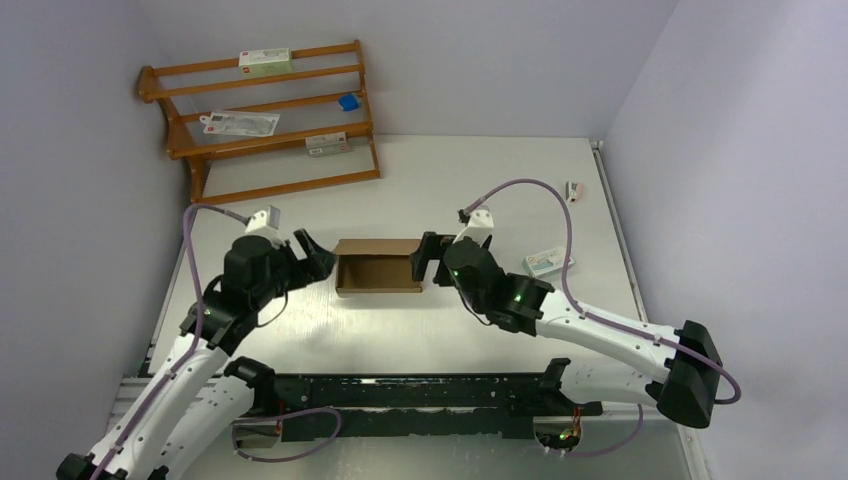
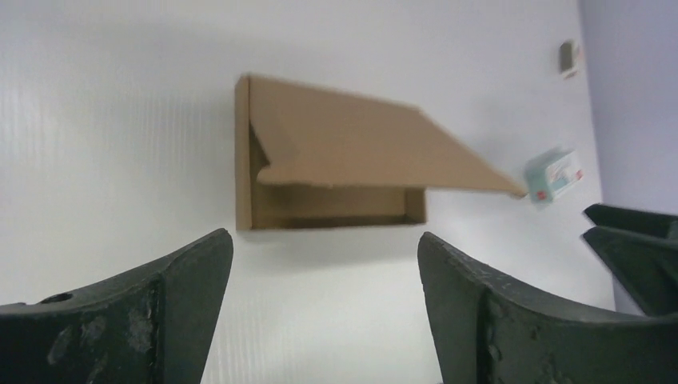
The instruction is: Fold the paper box
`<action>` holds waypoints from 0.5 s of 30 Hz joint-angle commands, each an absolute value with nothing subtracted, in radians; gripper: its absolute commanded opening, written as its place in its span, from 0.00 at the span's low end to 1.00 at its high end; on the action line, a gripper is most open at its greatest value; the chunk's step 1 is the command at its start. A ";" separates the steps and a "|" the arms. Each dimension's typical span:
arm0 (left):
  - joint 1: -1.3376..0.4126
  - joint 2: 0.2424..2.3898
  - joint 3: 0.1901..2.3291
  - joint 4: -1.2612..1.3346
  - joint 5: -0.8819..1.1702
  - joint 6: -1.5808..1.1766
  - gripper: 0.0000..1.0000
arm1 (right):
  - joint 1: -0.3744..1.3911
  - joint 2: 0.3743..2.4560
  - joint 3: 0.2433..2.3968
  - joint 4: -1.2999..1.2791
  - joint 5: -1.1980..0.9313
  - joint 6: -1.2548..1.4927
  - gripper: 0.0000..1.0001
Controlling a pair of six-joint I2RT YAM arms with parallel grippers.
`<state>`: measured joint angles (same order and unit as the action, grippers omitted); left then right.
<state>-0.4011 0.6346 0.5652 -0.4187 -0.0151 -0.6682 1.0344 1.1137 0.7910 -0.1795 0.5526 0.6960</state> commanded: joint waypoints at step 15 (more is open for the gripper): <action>-0.402 1.097 0.809 -0.334 0.012 -0.483 0.80 | 0.865 1.392 0.949 -0.200 0.451 0.650 0.99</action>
<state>-0.4011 1.0939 0.8604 -0.3817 -0.0616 -0.5072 0.8658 1.3762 0.9611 -0.1967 0.5003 0.6495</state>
